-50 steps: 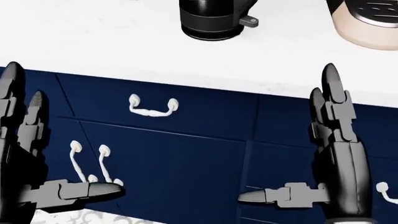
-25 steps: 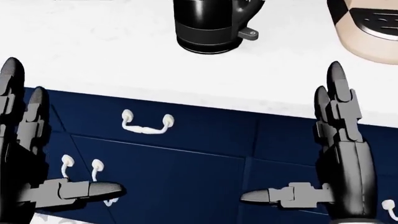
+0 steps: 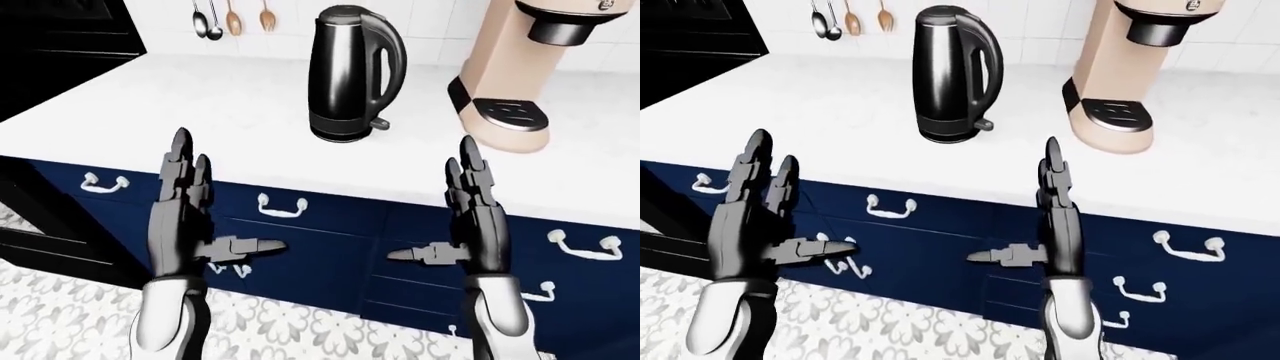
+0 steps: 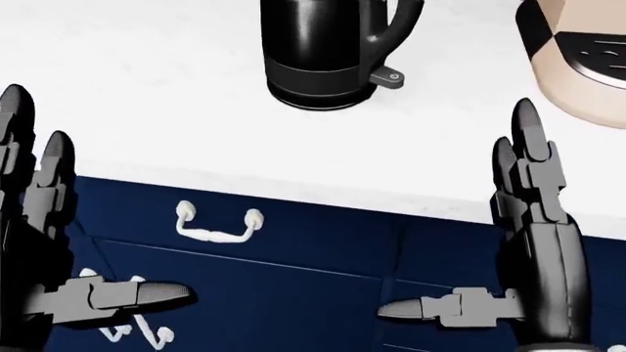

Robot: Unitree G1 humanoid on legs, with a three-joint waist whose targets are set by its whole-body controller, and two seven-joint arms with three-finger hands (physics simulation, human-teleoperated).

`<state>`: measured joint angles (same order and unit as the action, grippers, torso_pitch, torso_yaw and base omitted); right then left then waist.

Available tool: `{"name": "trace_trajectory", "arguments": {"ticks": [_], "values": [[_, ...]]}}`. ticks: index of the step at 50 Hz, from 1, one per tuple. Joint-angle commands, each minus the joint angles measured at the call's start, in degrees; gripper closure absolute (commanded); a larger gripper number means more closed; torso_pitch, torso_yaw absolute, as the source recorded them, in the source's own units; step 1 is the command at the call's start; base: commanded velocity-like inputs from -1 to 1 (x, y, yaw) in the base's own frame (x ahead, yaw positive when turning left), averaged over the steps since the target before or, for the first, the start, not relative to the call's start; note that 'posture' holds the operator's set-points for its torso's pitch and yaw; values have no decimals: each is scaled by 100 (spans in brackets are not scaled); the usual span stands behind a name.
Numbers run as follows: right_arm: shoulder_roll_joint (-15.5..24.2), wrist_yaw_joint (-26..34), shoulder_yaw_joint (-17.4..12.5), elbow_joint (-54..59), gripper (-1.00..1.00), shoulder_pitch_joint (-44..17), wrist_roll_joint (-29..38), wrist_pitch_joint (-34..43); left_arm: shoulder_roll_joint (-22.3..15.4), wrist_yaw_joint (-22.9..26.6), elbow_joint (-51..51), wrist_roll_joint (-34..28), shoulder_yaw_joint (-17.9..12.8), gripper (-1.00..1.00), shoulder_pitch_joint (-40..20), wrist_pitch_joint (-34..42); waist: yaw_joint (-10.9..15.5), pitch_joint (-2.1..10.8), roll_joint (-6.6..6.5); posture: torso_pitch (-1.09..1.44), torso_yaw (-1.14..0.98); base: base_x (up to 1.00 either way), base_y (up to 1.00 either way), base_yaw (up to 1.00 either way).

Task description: Press down the lever to turn on the electric kettle.

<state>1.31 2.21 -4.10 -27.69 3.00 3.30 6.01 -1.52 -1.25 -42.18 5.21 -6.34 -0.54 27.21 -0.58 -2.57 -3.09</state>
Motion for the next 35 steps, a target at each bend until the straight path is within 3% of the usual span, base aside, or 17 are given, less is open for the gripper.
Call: {"name": "trace_trajectory", "arguments": {"ticks": [1,2,3,4,5,10,12,15,16,18,21,25,27,28,29,30,35], "values": [[-5,5,18,-189,-100,-86,-10,-149,-3,22,-19,-28,-5,-100,50,-322,18,96,-109,0,0,15,0,0],[-10,4,28,-199,-100,-78,-5,-145,6,25,9,-38,11,-100,68,-360,35,103,-253,0,0,14,0,0],[-9,4,32,-195,-100,-79,1,-147,11,27,18,-52,29,-100,86,-380,91,95,-9,0,0,16,0,0],[-3,8,18,-170,-100,-92,-9,-159,-19,2,-60,-24,-10,-100,-41,-182,57,77,-100,0,0,16,0,0],[-5,6,21,-180,-100,-87,-5,-154,-34,-12,-105,-8,-33,-100,-100,-81,97,75,-75,0,0,15,0,0],[-2,5,15,-154,-100,-103,-1,-166,2,29,1,-43,7,-100,62,-352,127,82,177,0,0,15,0,0],[-2,3,11,-153,-100,-103,-3,-164,4,36,32,-48,9,-100,65,-386,145,80,336,0,0,15,0,0],[-12,0,33,-222,-100,-66,10,-134,6,37,34,-48,10,-100,68,-392,137,141,733,0,0,15,0,0],[-14,0,35,-236,-100,-58,11,-128,-10,13,-55,-34,-2,-100,-5,-234,67,129,495,0,0,16,0,0],[-16,0,40,-248,-100,-53,15,-121,-19,1,-94,-25,-14,-100,-46,-157,66,101,578,0,0,15,0,0],[-14,3,35,-240,-100,-56,11,-127,-13,12,-73,-33,-5,-100,-5,-222,55,105,454,0,0,15,0,0],[-14,1,31,-243,-100,-62,11,-123,10,37,-31,-45,12,-100,91,-363,24,20,176,0,0,15,0,0],[-3,7,10,-201,-100,-88,-3,-141,10,34,-53,-46,12,-100,92,-345,9,112,-136,0,0,16,0,0],[-2,7,5,-188,-100,-99,-6,-141,-13,8,-121,-28,-13,-100,-17,-171,-14,187,-169,0,0,16,0,0],[3,7,0,-203,-100,-111,-5,-121,7,33,-40,-46,8,-100,72,-337,79,116,-47,0,0,15,0,0],[3,9,1,-240,-100,-102,-6,-93,10,37,-26,-49,11,-100,84,-362,63,75,-93,0,0,14,0,0],[7,11,-15,-233,-100,-126,-14,-87,-4,22,-45,-38,-6,-100,16,-274,119,100,149,0,0,15,0,0]]}}
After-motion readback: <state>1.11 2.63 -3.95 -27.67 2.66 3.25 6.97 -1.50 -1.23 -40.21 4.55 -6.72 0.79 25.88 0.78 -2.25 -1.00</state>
